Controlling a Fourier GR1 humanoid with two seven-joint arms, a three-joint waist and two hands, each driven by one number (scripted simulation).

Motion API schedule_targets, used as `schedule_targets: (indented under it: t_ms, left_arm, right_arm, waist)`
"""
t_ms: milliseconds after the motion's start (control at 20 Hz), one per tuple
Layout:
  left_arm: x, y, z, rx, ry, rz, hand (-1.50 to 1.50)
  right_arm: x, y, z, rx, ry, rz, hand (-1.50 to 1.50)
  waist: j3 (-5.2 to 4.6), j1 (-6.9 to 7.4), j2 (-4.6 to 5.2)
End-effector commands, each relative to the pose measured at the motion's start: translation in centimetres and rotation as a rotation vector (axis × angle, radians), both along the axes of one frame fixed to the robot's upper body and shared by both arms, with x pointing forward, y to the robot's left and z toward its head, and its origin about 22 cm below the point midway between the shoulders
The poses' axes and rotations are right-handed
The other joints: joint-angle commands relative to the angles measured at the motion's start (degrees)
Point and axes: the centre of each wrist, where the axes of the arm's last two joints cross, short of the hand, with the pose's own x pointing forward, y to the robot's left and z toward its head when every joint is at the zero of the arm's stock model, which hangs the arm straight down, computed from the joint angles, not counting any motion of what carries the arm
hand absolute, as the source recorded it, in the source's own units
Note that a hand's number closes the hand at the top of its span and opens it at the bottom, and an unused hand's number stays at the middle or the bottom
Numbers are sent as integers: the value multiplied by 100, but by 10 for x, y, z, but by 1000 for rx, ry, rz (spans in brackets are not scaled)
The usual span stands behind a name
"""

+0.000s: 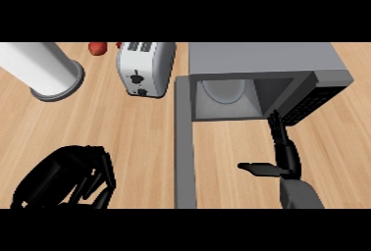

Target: Pick up the milk, place it into the microwave and close the microwave

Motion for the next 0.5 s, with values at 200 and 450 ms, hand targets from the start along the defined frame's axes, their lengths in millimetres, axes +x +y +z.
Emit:
schedule_targets:
  t_ms: [200, 450]
  left_arm:
    - [35, -70, -30, 106, -11, -122, 150]
    - [44, -107, -57, 217, 2, -215, 150]
  right_arm:
    - [-67, -45, 12, 4, -15, -13, -150]
    - [-98, -51, 36, -25, -49, -14, -150]
  waist:
    - [0, -35, 45]
    - [1, 7, 50]
